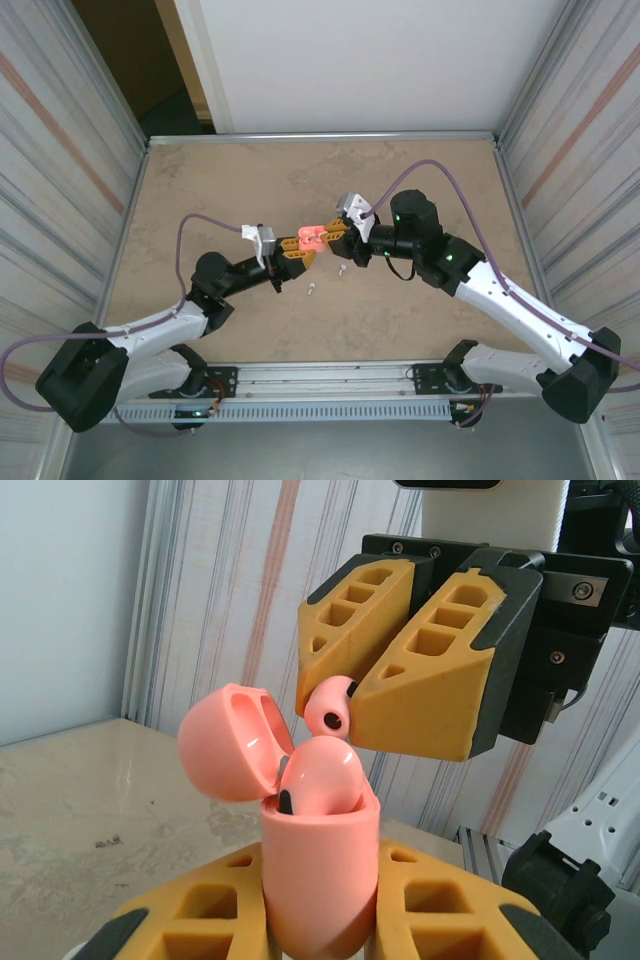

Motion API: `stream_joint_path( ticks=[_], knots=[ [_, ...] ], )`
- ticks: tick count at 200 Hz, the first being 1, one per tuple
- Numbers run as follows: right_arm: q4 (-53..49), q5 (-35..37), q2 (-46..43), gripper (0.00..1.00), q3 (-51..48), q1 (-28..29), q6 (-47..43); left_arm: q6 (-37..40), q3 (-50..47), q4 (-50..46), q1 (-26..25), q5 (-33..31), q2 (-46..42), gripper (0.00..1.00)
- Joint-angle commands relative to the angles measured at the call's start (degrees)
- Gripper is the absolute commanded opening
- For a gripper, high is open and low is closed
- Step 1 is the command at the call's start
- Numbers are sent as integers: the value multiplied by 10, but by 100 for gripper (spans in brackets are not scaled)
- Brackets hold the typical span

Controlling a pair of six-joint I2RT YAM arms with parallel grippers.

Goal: Insert the wireless bluetooth earbuds into the charging case

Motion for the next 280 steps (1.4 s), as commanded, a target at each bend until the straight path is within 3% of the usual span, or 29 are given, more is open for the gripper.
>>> stream_joint_path(
  ticks=[1,112,151,208,280],
  knots=[
    [-10,-11,-3,18,12,6,-11,-6,14,25,-3,4,-3,0],
    [-19,-21,0,21,16,7,-10,-4,17,23,-4,4,-2,0],
    [-18,-22,-1,29,20,7,-10,-4,18,23,-3,4,0,0],
    [-18,-7,-11,46,36,8,4,-4,18,23,-2,7,3,0],
    [2,36,-45,84,16,5,23,-5,17,29,-3,5,3,0]
  ],
)
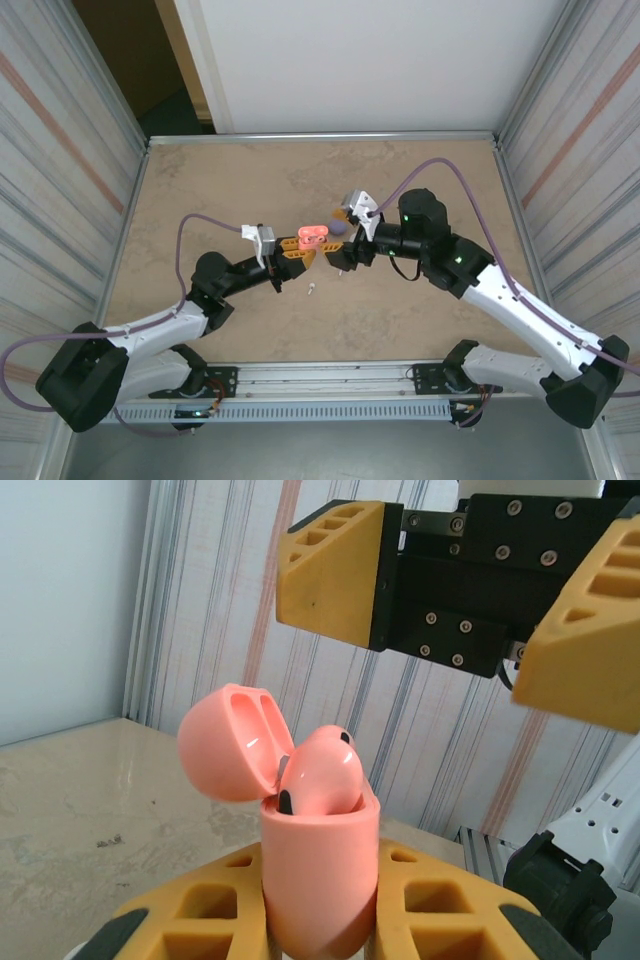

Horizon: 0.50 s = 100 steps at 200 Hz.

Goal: Insert the wireless bluetooth earbuds into the charging case

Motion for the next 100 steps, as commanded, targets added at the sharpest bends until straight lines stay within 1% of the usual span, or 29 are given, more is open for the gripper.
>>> stream_joint_path(
  ticks=[1,31,44,66,100],
  knots=[
    [16,29,-21,85,-3,2,14,-5,17,29,-3,6,2,0],
    [36,40,-28,100,-19,-11,37,-7,15,34,-3,2,1,0],
    [52,37,-37,99,-30,-22,52,-7,15,34,-3,1,0,0],
    [86,13,-54,99,-52,-50,84,-9,13,38,-3,-1,-2,0],
    [134,-22,-69,99,-84,-101,169,-6,10,41,-3,-4,-7,0]
  ],
)
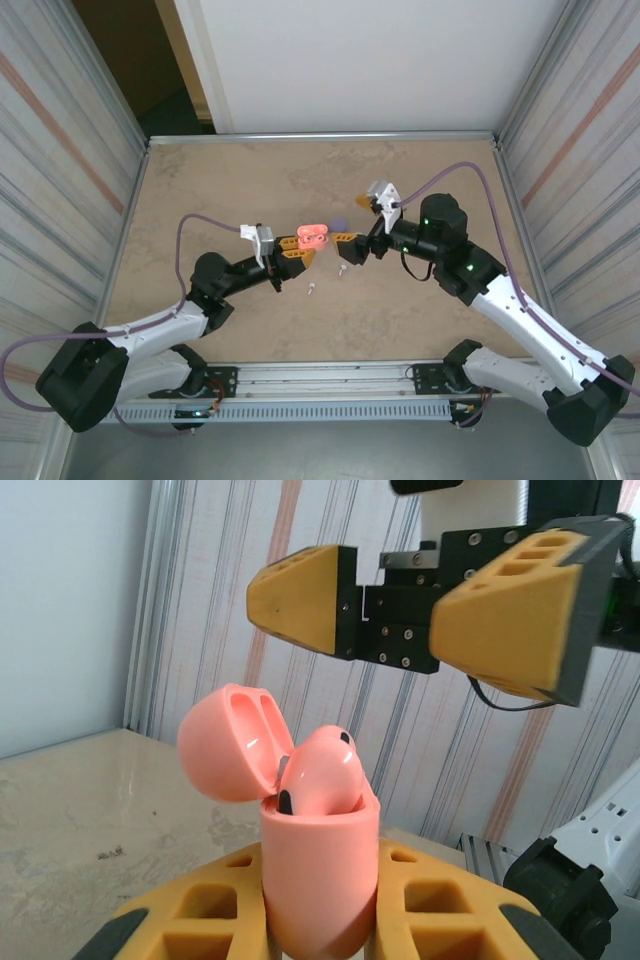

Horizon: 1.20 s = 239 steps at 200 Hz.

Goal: Insert the wireless bluetooth earbuds into the charging case

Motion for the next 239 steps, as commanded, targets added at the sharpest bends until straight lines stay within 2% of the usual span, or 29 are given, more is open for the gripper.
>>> stream_joint_path(
  ticks=[1,66,144,189,239],
  knots=[
    [57,-35,-18,99,-17,-30,81,-6,10,28,-3,-2,-6,0],
    [126,-194,-12,99,-63,-120,241,-2,12,36,-4,-1,-7,0],
    [211,-258,9,99,-86,-162,344,16,43,45,-3,-5,-5,0],
    [222,-288,12,99,-44,-188,354,45,132,30,-2,23,23,0],
    [237,-290,-5,99,-11,-188,358,32,240,62,9,52,101,0]
  ],
)
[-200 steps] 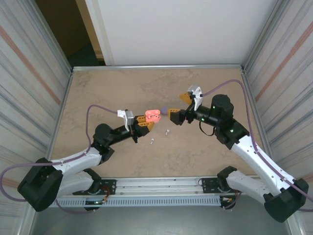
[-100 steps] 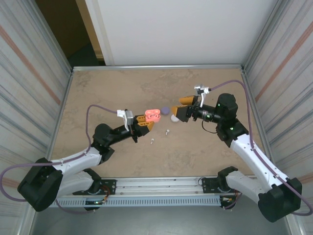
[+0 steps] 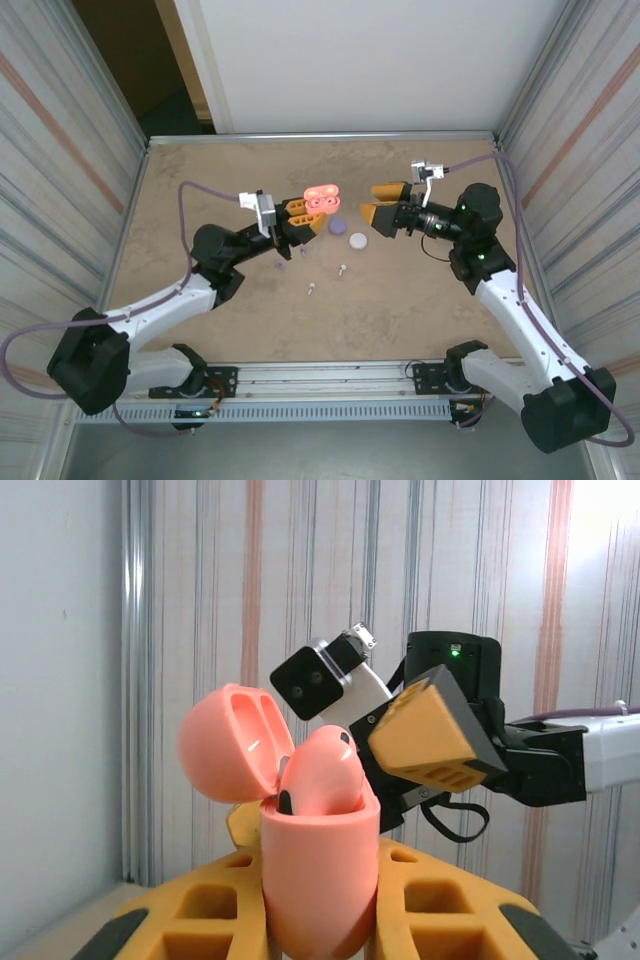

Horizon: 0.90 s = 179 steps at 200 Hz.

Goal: Insert the wireless bluetooth earbuds into the charging case

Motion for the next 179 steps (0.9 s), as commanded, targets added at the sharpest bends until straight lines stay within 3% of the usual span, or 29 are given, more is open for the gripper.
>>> stream_joint_path(
  ticks=[1,66,179],
  knots=[
    [27,-15,-17,99,26,-4,15,0,52,41,8,25,30,0],
    [32,12,-42,99,17,2,21,-88,94,159,33,54,145,0],
    [21,15,36,99,59,34,25,-120,95,159,35,118,178,0]
  ],
)
